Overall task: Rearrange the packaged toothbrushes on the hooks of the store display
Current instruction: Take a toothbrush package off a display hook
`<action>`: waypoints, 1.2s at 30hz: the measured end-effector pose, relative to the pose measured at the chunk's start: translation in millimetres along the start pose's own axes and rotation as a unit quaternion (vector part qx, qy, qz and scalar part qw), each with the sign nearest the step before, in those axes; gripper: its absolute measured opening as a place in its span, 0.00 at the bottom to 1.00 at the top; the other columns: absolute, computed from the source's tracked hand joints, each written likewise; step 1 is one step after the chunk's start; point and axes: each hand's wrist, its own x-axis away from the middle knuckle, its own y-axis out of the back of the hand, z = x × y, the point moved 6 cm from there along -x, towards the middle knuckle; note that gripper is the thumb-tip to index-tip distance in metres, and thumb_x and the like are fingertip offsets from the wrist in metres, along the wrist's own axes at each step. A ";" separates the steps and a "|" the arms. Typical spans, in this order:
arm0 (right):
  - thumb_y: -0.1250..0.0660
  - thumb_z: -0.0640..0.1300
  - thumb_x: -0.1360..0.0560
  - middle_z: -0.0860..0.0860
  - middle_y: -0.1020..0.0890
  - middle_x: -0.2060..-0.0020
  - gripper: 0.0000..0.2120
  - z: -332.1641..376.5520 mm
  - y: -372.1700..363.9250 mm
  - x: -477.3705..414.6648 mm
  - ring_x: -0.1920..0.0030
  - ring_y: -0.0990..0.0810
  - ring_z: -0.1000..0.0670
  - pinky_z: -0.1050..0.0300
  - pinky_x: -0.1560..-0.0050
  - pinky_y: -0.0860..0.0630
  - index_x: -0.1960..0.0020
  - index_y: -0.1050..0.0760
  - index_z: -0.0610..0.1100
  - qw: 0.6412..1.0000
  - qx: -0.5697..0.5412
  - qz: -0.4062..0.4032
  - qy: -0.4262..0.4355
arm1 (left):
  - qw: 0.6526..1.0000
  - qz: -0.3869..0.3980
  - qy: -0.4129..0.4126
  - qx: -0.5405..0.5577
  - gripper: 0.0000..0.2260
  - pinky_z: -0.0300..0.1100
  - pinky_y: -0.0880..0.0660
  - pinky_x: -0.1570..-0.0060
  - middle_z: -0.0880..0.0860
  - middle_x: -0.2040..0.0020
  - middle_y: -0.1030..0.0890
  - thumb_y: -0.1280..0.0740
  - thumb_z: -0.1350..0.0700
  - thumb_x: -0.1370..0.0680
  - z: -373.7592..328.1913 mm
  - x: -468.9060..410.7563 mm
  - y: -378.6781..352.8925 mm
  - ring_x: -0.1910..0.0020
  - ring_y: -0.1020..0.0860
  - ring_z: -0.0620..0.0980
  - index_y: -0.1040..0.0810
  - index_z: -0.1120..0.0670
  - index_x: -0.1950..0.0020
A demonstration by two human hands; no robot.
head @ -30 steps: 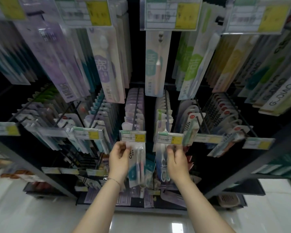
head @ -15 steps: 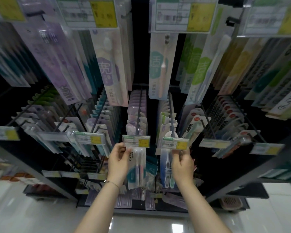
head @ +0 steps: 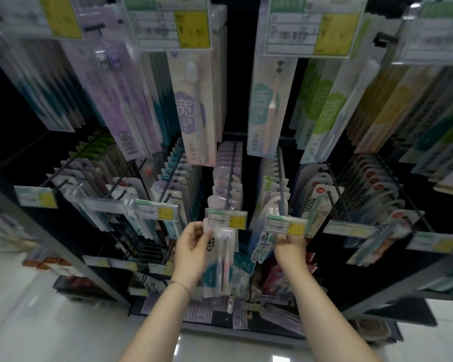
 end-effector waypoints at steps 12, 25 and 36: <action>0.37 0.45 0.20 0.48 0.21 0.54 0.04 -23.6 -5.1 25.5 0.52 0.22 0.46 0.54 0.53 0.29 0.49 0.27 0.44 0.997 0.065 -0.023 -0.045 | 1.000 -0.028 0.012 -0.001 0.05 0.36 0.24 0.47 0.49 0.50 0.17 0.33 0.61 0.20 2.1 5.3 24.0 0.51 0.19 0.39 0.22 0.52 0.48; 0.34 0.35 0.22 0.46 0.18 0.60 0.06 -2.7 -110.7 100.4 0.67 0.20 0.50 0.55 0.62 0.20 0.53 0.22 0.44 0.942 0.057 0.330 -0.012 | 1.000 -0.004 0.001 0.018 0.04 0.42 0.22 0.47 0.50 0.52 0.16 0.32 0.62 0.21 -5.6 9.4 66.6 0.50 0.18 0.47 0.20 0.55 0.48; 0.32 0.31 0.24 0.46 0.15 0.60 0.06 9.8 -128.3 115.4 0.58 0.16 0.48 0.57 0.55 0.20 0.52 0.20 0.40 0.952 0.015 0.307 0.003 | 0.997 0.076 -0.006 0.015 0.08 0.35 0.22 0.49 0.50 0.51 0.14 0.29 0.66 0.24 -30.9 14.7 99.5 0.49 0.17 0.44 0.18 0.57 0.45</action>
